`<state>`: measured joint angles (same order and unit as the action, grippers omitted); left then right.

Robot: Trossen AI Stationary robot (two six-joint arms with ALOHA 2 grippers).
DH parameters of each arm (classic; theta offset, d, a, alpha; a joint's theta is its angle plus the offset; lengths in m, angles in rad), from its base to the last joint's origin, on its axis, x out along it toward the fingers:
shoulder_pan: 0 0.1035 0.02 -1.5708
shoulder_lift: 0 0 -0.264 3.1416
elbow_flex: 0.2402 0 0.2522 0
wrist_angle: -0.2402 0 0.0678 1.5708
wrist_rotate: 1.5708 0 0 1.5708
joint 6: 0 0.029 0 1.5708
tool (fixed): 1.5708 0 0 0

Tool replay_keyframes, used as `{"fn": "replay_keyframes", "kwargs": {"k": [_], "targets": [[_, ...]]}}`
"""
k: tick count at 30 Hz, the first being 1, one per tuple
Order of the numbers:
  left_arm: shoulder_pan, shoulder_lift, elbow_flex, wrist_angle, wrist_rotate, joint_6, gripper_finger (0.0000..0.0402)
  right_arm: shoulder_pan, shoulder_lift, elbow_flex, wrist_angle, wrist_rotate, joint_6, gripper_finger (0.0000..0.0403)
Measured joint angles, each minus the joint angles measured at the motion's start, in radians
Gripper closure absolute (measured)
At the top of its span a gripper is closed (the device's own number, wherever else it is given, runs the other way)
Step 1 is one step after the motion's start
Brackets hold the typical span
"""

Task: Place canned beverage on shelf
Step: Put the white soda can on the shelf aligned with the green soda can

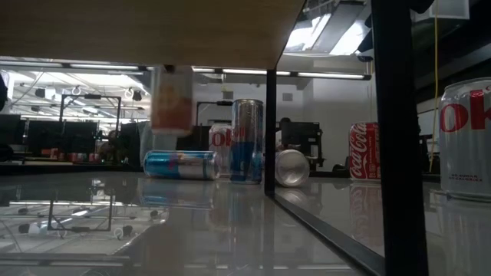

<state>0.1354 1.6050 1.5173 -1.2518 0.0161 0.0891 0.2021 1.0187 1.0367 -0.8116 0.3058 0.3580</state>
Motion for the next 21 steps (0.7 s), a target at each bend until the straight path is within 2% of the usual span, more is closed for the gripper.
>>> {"fn": "replay_keyframes", "kwargs": {"k": [6,12,21], "targets": [[-0.032,-0.103,0.074,-0.133,-0.026,-0.166,0.0122,0.000,0.000,0.000,0.000,0.000,0.000,0.0035],[-0.110,-0.124,0.266,-0.316,-0.095,-0.340,0.0123,0.000,0.000,0.000,0.000,0.000,0.000,0.0035],[-0.282,-0.137,0.470,-0.324,-0.082,-0.669,0.0123,0.000,0.000,0.000,0.000,-0.001,0.000,0.0035]]}}
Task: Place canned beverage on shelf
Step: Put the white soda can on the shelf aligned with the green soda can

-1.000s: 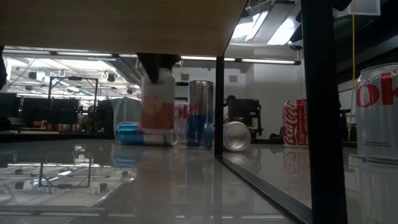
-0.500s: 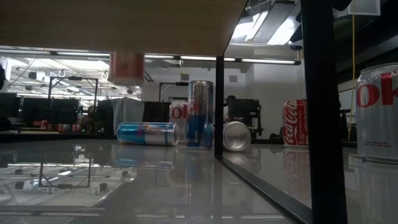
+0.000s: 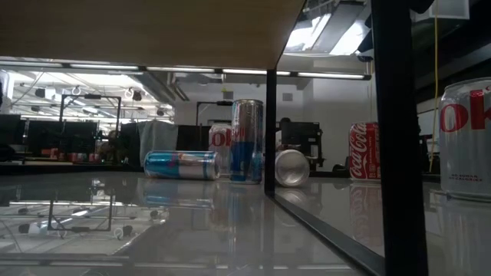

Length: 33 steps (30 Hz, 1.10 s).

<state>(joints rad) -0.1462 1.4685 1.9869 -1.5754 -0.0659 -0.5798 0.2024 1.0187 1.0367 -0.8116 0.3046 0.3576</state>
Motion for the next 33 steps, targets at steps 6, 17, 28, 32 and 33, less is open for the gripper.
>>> {"fn": "replay_keyframes", "kwargs": {"k": [6,17,28,32,33], "targets": [[-0.136,0.002,0.010,0.002,0.033,-0.173,0.0123,0.000,0.000,0.000,-0.001,-0.002,0.000,0.0035],[-0.363,0.005,-0.004,0.007,0.061,-0.398,0.0123,0.000,0.000,0.000,-0.001,-0.002,0.000,0.0035],[-0.498,0.005,-0.121,0.004,0.057,-0.513,0.0123,0.000,0.000,0.000,-0.001,-0.002,0.000,0.0035],[-0.519,0.005,-0.151,0.005,0.053,-0.513,0.0123,0.000,0.000,0.000,-0.001,-0.002,0.000,0.0035],[-0.522,0.005,-0.160,0.005,0.053,-0.513,0.0123,0.000,0.000,0.000,-0.001,-0.002,0.000,0.0035]]}}
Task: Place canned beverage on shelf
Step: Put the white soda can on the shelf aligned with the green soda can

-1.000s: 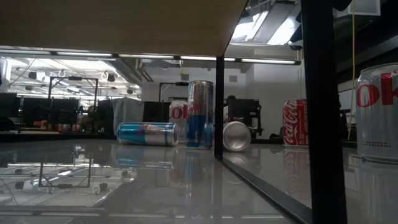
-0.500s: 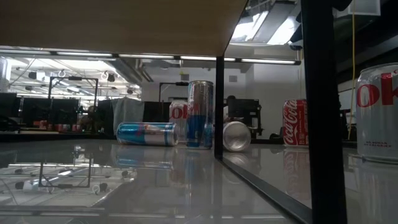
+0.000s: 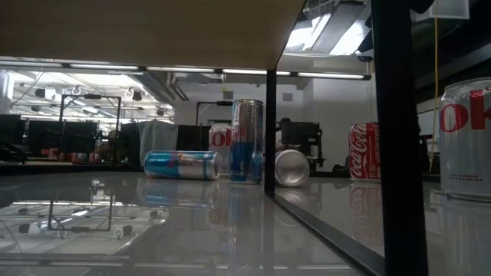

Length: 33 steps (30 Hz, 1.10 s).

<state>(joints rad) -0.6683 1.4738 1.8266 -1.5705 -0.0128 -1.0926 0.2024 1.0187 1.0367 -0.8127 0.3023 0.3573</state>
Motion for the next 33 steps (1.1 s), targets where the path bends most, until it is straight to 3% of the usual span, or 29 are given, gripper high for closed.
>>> {"fn": "replay_keyframes", "kwargs": {"k": [16,33], "targets": [[-0.047,0.000,-0.109,0.000,0.000,0.003,0.0113,0.000,0.000,0.000,0.000,0.000,0.000,0.0035],[-0.059,0.000,-0.116,0.000,-0.001,0.003,0.0098,0.000,0.000,0.000,0.000,0.000,0.000,0.0035]]}}
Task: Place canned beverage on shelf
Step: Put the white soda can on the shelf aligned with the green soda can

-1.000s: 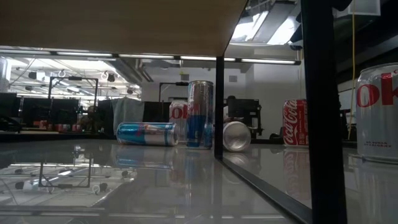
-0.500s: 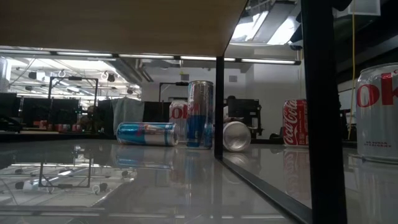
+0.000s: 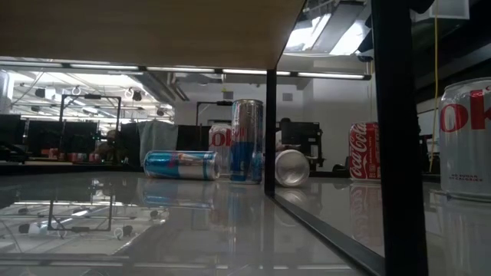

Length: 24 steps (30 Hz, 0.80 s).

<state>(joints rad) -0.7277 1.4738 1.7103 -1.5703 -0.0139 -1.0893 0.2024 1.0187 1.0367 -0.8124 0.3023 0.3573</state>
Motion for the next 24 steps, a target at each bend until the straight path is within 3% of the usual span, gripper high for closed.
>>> {"fn": "replay_keyframes", "kwargs": {"k": [12,24], "targets": [[0.001,0.000,0.000,0.000,0.000,0.000,0.0096,0.000,0.000,0.000,0.000,0.000,0.000,0.0035],[0.001,0.000,0.000,0.001,0.001,0.000,0.0060,0.000,0.000,0.000,0.000,0.000,0.000,0.0035]]}}
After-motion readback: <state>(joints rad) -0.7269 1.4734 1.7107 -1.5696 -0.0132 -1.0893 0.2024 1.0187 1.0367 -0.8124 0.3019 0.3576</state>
